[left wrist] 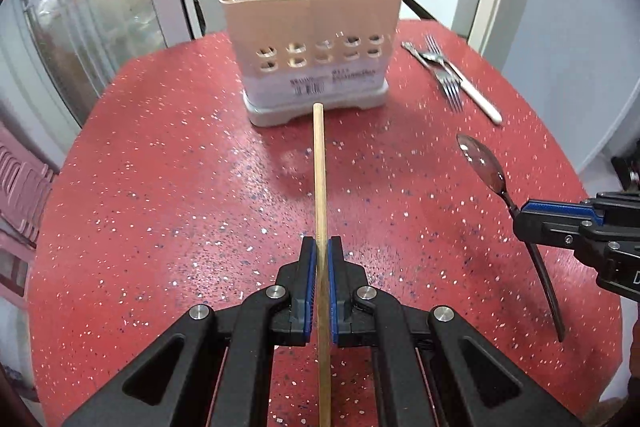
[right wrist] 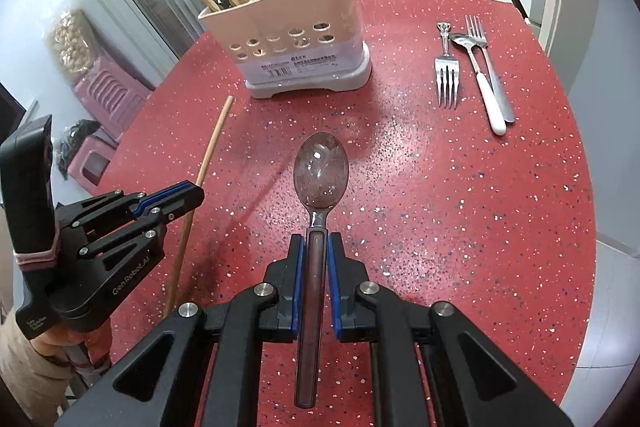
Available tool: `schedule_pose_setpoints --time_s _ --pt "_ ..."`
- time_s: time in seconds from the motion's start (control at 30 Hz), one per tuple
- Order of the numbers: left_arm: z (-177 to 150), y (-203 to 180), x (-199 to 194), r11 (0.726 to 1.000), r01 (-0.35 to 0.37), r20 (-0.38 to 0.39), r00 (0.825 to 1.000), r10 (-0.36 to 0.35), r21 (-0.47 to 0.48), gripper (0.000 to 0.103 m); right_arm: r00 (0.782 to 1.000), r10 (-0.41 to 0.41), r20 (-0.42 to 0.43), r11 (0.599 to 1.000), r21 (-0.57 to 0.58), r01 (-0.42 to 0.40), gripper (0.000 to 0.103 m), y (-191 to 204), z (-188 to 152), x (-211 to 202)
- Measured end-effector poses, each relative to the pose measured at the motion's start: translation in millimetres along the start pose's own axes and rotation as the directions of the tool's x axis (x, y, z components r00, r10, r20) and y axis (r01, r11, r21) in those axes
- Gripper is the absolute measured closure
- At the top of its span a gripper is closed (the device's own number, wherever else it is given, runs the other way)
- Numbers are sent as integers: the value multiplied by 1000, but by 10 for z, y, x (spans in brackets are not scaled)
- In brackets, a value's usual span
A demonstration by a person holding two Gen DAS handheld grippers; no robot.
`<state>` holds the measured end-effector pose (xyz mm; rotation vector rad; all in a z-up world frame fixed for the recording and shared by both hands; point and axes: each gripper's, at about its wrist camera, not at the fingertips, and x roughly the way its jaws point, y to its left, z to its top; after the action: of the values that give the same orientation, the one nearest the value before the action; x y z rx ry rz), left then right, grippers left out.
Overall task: Organize utensils
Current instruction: 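Lift the dark spoon with the right tool while the left tool carries the chopstick over the holder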
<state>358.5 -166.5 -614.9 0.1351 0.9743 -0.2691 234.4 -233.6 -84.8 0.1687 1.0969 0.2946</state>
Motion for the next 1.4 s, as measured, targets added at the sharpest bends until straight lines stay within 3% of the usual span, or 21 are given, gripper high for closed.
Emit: schedule_pose_setpoints --time_s 0.6,1.17,1.4 --pt "175 210 -449 993 16 170 985 4 -115 74 993 67 98 998 -9 -66 91 101 212 -300" --pt "267 377 -766 982 58 280 960 -6 -178 75 983 93 160 996 -27 -89 91 156 343 -488" --pt "412 453 -982 979 70 345 939 1 -193 75 977 100 188 995 -40 -94 91 168 460 -574"
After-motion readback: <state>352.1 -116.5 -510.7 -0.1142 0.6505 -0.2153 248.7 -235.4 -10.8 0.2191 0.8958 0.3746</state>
